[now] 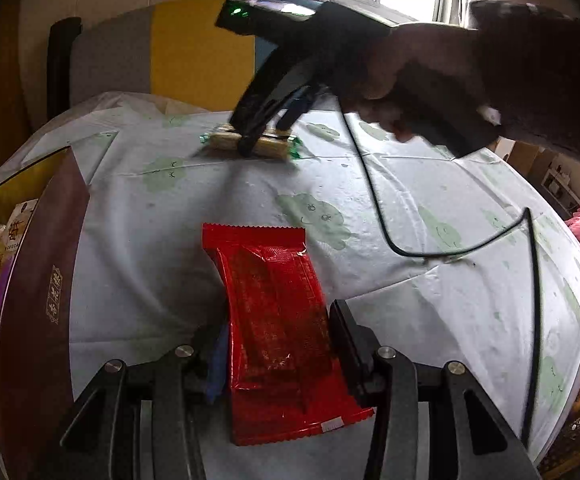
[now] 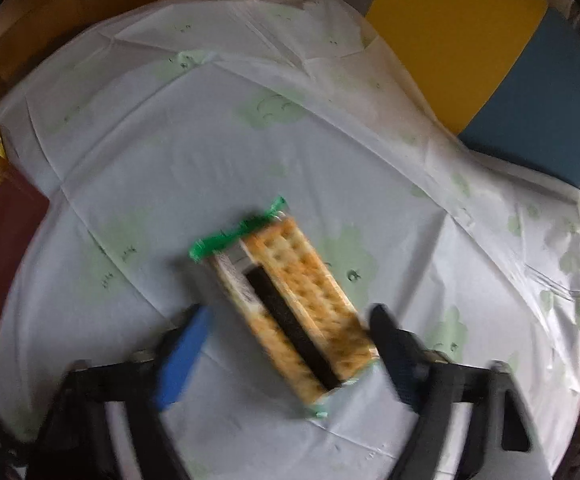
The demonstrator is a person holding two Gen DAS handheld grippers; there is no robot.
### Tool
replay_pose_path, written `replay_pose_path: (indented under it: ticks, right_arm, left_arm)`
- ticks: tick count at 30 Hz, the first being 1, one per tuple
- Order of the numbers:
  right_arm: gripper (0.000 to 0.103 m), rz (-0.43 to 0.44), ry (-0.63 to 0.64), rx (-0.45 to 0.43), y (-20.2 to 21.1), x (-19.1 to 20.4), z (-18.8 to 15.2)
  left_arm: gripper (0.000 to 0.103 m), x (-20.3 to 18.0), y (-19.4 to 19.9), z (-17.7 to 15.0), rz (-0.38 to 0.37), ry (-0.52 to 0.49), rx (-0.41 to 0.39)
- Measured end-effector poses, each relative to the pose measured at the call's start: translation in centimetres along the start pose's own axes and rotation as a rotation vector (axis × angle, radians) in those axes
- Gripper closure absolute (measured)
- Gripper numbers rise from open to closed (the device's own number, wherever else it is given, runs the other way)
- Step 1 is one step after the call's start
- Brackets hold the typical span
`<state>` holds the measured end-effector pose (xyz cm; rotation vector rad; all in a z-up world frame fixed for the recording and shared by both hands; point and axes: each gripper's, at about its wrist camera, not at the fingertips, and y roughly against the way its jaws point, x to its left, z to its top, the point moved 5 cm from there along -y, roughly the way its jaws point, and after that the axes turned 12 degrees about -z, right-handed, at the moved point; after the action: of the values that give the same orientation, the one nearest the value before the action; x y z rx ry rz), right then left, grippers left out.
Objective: Organize snacks
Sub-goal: 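Hold the red wrapper in the left tool while the right tool grasps the cracker pack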
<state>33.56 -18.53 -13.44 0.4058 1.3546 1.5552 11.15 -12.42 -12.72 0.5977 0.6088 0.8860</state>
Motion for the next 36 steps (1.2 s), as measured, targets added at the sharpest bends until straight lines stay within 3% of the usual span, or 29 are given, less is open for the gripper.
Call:
replay_pose_path:
  ticks: [2, 6, 12, 19, 21, 25, 31, 33, 34, 36]
  right_arm:
    - [0.048, 0.024, -0.018, 0.009, 0.7, -0.1, -0.7]
    - [0.049, 0.03, -0.058, 0.059, 2.2, -0.4, -4.4]
    - [0.049, 0.031, -0.252, 0.192, 5.0, -2.0, -13.9]
    - [0.046, 0.062, -0.421, 0.206, 9.0, -1.0, -22.1]
    - [0.046, 0.059, -0.433, 0.184, 9.7, -0.7, -22.9]
    - [0.022, 0.064, -0.446, 0.106, 10.9, -0.6, -23.3]
    - [0.022, 0.073, -0.417, 0.078, 10.8, -0.4, -22.1]
    - [0.031, 0.048, -0.366, 0.087, 10.2, 0.2, -21.5]
    - [0.051, 0.038, -0.336, 0.09, 10.1, 0.6, -21.4]
    - [0.052, 0.018, -0.308, 0.088, 10.0, 1.4, -21.1]
  left_arm:
    - [0.056, 0.0, -0.1, 0.0, 0.001, -0.001, 0.0]
    - [0.056, -0.1, -0.1, 0.0, 0.002, -0.002, 0.0]
    - [0.056, -0.1, -0.1, -0.1, 0.003, -0.003, 0.002]
    - [0.056, 0.1, -0.2, 0.0, 0.009, -0.006, 0.005]
    - [0.056, 0.2, -0.3, 0.0, 0.014, -0.01, 0.008]
    - [0.056, -0.2, -0.3, 0.0, 0.022, -0.013, 0.01]
    - [0.056, -0.2, -0.1, 0.0, 0.016, -0.01, 0.009]
    - [0.056, -0.2, -0.1, 0.0, 0.016, -0.009, 0.009]
    - [0.056, -0.1, -0.2, 0.0, 0.017, -0.009, 0.01]
    - [0.056, -0.1, -0.2, 0.0, 0.016, -0.008, 0.011]
